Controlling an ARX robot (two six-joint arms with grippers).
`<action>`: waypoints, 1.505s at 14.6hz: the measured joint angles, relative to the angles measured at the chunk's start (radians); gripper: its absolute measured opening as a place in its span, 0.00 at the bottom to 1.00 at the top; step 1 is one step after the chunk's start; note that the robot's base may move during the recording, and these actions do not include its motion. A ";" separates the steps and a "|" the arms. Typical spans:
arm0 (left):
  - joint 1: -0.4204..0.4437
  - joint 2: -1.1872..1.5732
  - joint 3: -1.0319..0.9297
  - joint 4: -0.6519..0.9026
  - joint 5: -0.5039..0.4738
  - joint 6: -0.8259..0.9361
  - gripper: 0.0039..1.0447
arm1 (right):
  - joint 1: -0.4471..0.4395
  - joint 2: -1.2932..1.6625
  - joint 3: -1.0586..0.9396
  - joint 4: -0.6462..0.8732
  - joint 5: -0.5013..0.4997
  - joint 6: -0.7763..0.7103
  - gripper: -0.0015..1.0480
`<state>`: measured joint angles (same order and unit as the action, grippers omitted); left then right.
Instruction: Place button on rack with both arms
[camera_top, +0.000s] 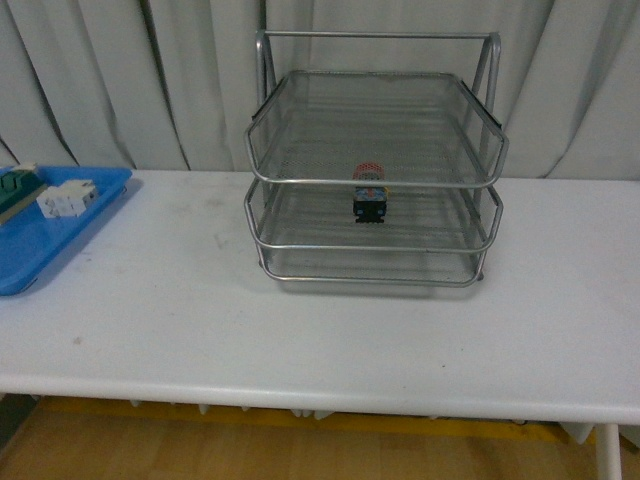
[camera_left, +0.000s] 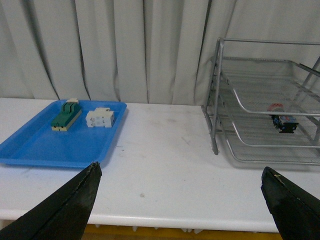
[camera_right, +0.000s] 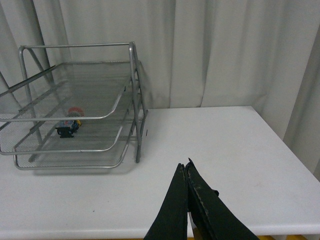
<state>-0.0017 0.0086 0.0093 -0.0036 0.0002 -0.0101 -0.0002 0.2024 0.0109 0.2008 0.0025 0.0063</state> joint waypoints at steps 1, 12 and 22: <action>0.000 0.000 0.000 0.000 0.000 0.000 0.94 | 0.000 -0.013 0.000 -0.007 0.000 0.000 0.02; 0.000 0.000 0.000 0.000 0.000 0.000 0.94 | 0.000 -0.198 0.001 -0.204 -0.002 0.000 0.02; 0.000 0.000 0.000 0.000 0.000 0.000 0.94 | 0.000 -0.198 0.001 -0.204 -0.002 -0.001 0.94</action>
<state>-0.0017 0.0086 0.0093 -0.0036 -0.0002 -0.0101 -0.0002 0.0040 0.0116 -0.0036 0.0002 0.0051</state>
